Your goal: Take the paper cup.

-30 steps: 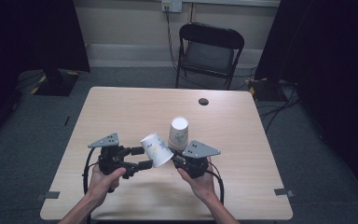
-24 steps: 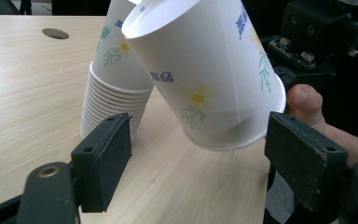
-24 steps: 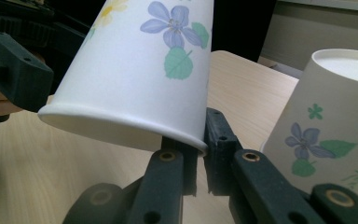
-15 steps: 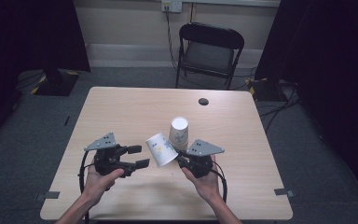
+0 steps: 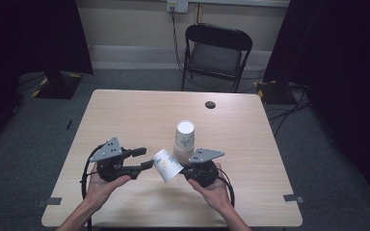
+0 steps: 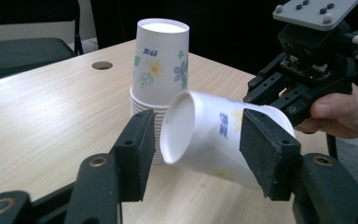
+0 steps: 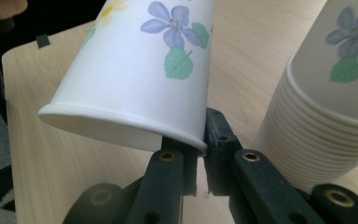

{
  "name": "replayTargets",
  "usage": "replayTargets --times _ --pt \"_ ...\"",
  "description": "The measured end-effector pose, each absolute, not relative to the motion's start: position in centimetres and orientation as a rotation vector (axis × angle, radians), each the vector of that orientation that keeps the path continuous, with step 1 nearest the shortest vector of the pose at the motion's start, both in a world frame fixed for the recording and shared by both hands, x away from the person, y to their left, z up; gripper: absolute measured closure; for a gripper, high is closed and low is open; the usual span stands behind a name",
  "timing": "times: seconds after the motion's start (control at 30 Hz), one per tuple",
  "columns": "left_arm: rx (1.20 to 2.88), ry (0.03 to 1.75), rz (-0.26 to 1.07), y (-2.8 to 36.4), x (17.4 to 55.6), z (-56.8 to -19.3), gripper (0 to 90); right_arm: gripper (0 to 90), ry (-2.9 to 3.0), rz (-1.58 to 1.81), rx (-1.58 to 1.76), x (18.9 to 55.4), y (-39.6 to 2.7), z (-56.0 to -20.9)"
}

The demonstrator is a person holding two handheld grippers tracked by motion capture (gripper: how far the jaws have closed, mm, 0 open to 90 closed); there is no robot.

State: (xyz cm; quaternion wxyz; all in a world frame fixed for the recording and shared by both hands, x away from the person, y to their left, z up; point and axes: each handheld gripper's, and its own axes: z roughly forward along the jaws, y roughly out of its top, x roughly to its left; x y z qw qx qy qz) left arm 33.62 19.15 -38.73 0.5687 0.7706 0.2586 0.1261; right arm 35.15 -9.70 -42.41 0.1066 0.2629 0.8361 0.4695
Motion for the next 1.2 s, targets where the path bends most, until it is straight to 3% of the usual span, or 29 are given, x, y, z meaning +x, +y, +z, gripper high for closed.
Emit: replayTargets --times 0.1,0.33,0.77,0.97,1.2 --pt "1.809 0.573 0.308 19.0 33.3 -38.7 54.1 85.3 2.476 1.365 0.789 35.3 -9.4 -42.8" --pt "1.830 0.528 0.301 18.5 33.2 -38.4 55.2 85.3 2.531 1.338 0.778 35.3 -8.2 -43.7" --pt "1.941 0.430 0.258 17.1 33.3 -39.4 47.2 85.4 2.576 1.311 0.739 35.0 -7.6 -43.8" --pt "1.986 0.376 0.228 16.7 33.3 -39.9 35.6 85.4 2.611 1.290 0.710 34.5 -7.4 -43.9" --pt "1.995 0.357 0.233 16.9 33.2 -40.3 28.7 86.6 2.590 1.329 0.709 34.4 -7.7 -43.3"
